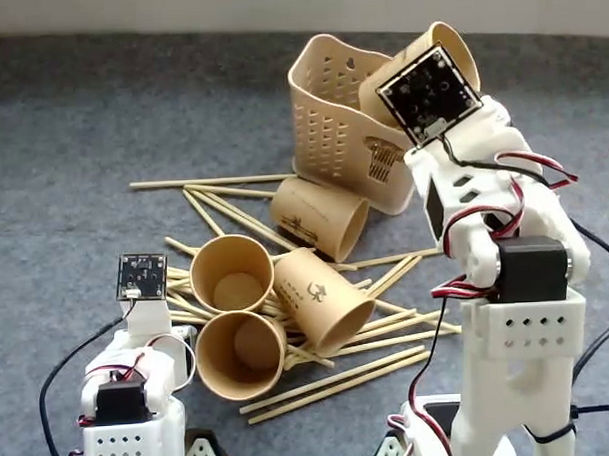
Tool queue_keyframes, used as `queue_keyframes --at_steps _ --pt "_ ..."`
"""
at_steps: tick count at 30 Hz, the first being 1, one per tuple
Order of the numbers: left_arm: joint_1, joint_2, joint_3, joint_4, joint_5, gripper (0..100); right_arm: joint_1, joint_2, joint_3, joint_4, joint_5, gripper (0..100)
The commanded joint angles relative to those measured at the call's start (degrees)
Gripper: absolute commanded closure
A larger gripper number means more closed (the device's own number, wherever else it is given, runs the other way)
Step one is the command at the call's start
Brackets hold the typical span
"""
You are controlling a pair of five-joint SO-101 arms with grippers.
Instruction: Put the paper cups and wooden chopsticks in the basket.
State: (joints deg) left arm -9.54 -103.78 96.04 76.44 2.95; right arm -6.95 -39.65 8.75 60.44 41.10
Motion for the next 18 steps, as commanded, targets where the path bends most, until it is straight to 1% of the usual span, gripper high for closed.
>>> queue_keyframes --at_steps 1,6,10,11,14,18 --pt "0.04 -0.40 1.10 0.09 0.00 86 -0.75 -0.40 1.54 -3.30 -0.62 90.3" --pt "0.04 -0.40 1.10 0.09 0.00 86 -0.57 2.07 3.74 -8.22 -1.76 90.3" --pt "0.04 -0.40 1.10 0.09 0.00 86 -0.66 2.07 2.86 -8.75 -11.52 90.4" --pt "0.04 -0.40 1.10 0.09 0.00 86 -0.75 2.42 1.63 -8.75 -12.66 90.6" --pt "0.04 -0.40 1.10 0.09 0.00 86 -2.42 3.65 -1.19 -8.75 -13.71 90.7" --pt "0.04 -0.40 1.10 0.09 0.00 86 -2.42 8.22 -2.51 -8.75 -13.71 90.9"
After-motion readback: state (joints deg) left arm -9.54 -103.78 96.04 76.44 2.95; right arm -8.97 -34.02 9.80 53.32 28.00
